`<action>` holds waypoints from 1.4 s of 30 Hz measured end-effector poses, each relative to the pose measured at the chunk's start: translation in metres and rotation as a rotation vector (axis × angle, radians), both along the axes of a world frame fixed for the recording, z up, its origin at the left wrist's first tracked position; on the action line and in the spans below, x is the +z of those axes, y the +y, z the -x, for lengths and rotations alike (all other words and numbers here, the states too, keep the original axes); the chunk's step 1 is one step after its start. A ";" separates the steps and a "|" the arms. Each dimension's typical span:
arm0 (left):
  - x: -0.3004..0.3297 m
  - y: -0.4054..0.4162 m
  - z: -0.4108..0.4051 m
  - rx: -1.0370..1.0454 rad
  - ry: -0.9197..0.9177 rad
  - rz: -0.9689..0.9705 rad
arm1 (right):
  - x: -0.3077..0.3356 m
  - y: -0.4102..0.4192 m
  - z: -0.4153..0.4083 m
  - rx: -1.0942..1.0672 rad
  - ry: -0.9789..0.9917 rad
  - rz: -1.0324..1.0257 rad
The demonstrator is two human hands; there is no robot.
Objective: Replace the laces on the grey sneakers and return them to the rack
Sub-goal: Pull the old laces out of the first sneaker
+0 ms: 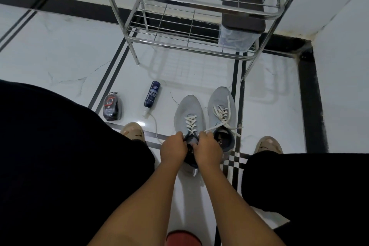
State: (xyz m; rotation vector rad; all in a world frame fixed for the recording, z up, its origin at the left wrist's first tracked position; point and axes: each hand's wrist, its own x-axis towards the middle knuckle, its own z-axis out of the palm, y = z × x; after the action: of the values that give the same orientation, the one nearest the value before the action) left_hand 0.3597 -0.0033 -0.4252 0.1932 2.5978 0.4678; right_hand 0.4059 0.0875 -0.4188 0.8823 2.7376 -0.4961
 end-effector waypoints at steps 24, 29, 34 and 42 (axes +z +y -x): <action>0.005 -0.011 0.043 0.964 -0.441 -0.725 | -0.019 0.017 0.005 -0.346 -0.004 0.627; 0.009 0.006 0.025 0.094 -0.264 -0.167 | -0.020 0.016 0.007 -0.319 -0.016 0.593; 0.006 0.002 0.031 0.780 -0.411 -0.603 | -0.019 0.019 0.006 -0.321 -0.016 0.592; 0.017 0.001 0.049 1.211 -0.397 -0.919 | -0.023 0.021 0.003 -0.344 -0.018 0.610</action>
State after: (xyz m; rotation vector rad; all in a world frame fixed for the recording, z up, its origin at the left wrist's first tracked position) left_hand 0.3107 -0.0026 -0.4086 -1.1002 1.6502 1.8277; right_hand 0.4027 0.1090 -0.4413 1.1561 2.1929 -1.2847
